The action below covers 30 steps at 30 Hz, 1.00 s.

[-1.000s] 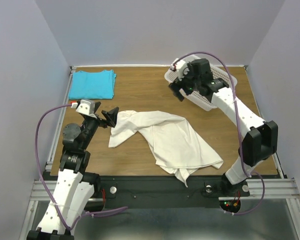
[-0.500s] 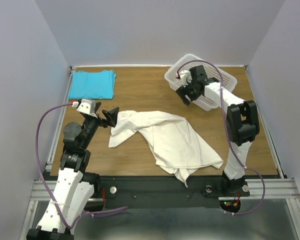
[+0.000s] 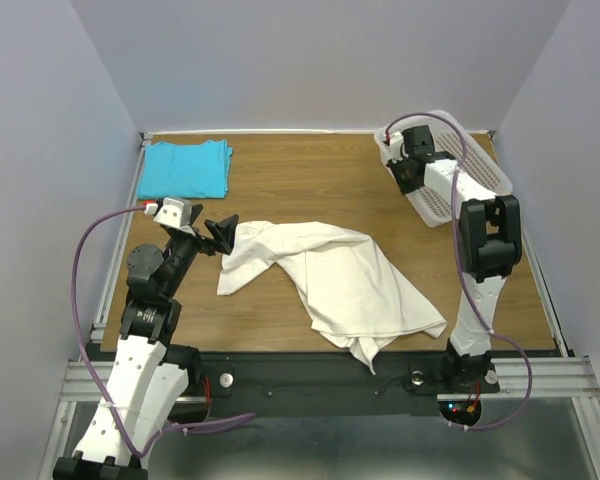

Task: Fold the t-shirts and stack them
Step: Flatten the tshirt out

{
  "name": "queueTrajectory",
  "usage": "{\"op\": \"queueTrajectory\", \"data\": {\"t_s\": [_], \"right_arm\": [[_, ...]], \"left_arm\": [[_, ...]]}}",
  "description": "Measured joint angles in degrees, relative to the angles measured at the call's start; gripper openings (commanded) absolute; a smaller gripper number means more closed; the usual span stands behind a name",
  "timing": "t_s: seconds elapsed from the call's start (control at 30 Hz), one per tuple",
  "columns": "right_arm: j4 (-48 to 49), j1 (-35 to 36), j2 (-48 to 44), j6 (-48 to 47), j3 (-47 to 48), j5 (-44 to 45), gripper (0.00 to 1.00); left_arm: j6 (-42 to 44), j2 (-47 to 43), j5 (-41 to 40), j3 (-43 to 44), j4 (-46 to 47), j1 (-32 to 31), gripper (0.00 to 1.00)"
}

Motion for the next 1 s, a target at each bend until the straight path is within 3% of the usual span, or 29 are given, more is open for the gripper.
{"op": "queueTrajectory", "data": {"t_s": [0.23,0.53,0.73,1.0], "right_arm": [[0.0,-3.8,0.3,9.5,0.0,8.5,0.01],[-0.2,-8.5,5.6,14.5,9.5,10.8,0.05],[-0.2,-11.1,8.0,13.9,12.2,11.0,0.15],[-0.4,-11.5,9.0,12.1,13.0,10.8,0.38]], "left_arm": [[0.0,0.0,0.2,0.0,0.0,0.0,0.98],[0.0,0.0,0.3,0.0,0.0,0.0,0.98],[0.0,0.0,0.3,0.0,0.0,0.0,0.98],[0.0,0.4,0.5,0.0,0.0,0.0,0.98]]}}
